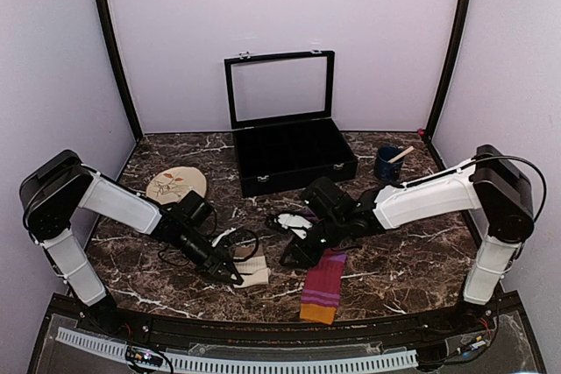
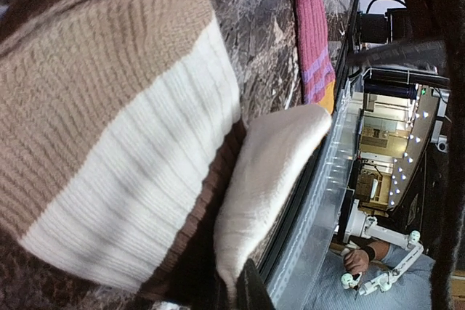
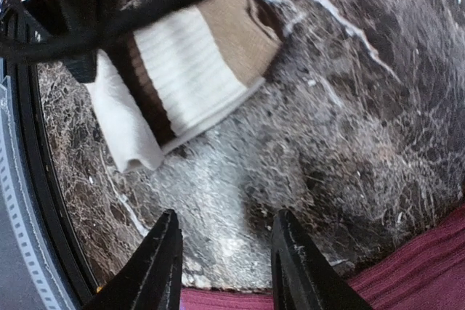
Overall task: Roll the socks
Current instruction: Roll the sock at the center of the board.
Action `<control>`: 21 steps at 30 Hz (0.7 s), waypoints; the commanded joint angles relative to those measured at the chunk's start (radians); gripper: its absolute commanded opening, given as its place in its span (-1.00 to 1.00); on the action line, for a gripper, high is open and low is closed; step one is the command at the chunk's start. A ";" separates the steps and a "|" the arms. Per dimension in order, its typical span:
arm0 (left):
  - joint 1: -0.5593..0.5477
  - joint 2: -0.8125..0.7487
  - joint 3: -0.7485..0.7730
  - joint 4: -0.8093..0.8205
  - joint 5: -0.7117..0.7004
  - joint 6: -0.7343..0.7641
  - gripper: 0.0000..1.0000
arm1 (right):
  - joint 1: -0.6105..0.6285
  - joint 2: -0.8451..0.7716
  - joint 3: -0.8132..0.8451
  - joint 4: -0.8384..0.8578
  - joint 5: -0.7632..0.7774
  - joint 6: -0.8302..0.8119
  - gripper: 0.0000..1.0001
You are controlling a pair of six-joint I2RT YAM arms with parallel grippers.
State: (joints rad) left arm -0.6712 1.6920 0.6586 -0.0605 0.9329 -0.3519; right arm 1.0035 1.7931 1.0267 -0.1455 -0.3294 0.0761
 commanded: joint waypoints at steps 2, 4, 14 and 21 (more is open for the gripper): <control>0.018 0.025 -0.009 0.030 0.061 -0.032 -1.00 | 0.107 -0.033 0.012 0.056 0.136 -0.135 -0.15; 0.022 0.034 -0.011 0.044 0.070 -0.040 -1.00 | 0.133 -0.026 0.024 0.056 0.153 -0.156 -0.14; 0.030 0.057 0.001 0.055 0.106 -0.050 -1.00 | 0.220 0.012 0.078 0.059 0.258 -0.253 -0.05; 0.032 0.057 -0.005 0.053 0.115 -0.051 -1.00 | 0.239 0.056 0.117 0.046 0.258 -0.307 -0.05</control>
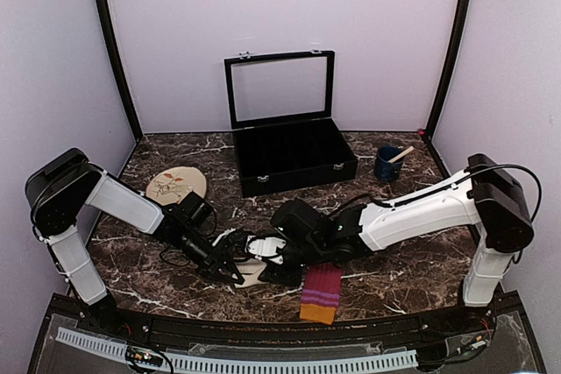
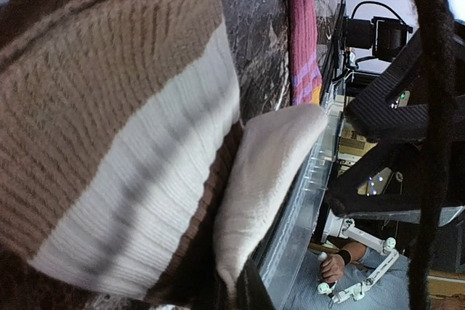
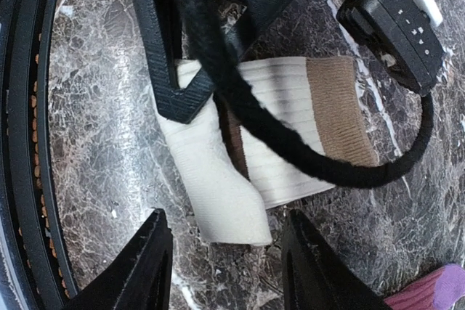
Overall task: Roll the socks
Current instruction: Roll the sock at the center of the board.
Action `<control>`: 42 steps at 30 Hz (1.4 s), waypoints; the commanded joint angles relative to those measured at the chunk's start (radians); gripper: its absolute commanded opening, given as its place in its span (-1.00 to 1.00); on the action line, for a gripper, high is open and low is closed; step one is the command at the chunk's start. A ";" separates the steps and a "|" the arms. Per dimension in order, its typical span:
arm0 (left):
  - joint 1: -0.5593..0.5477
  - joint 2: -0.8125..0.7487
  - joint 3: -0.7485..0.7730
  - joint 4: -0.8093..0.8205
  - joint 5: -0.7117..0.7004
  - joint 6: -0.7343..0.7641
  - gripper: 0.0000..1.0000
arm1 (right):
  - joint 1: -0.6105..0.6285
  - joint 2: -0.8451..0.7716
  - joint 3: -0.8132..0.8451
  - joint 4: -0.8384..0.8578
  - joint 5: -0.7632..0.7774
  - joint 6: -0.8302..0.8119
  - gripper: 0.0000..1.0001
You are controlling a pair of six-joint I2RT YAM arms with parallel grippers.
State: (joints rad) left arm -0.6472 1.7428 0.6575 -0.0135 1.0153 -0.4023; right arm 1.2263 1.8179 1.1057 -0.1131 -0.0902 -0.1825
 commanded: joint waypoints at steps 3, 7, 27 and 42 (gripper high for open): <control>0.009 0.004 -0.008 0.011 0.034 -0.005 -1.00 | 0.023 0.048 0.040 0.006 0.019 -0.066 -0.05; 0.009 0.002 -0.011 0.014 0.040 -0.010 -1.00 | 0.028 0.068 0.077 0.004 0.020 -0.083 -0.06; 0.009 0.009 -0.042 0.041 0.053 -0.022 -1.00 | 0.028 0.125 0.066 -0.009 -0.009 -0.091 -0.23; 0.014 0.024 -0.033 0.046 0.068 -0.014 -1.00 | 0.028 0.149 0.023 -0.011 -0.053 -0.062 -0.53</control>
State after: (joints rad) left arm -0.6422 1.7596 0.6258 0.0288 1.0588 -0.4267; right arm 1.2438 1.9411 1.1591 -0.1249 -0.1192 -0.2581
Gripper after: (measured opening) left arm 0.055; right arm 0.268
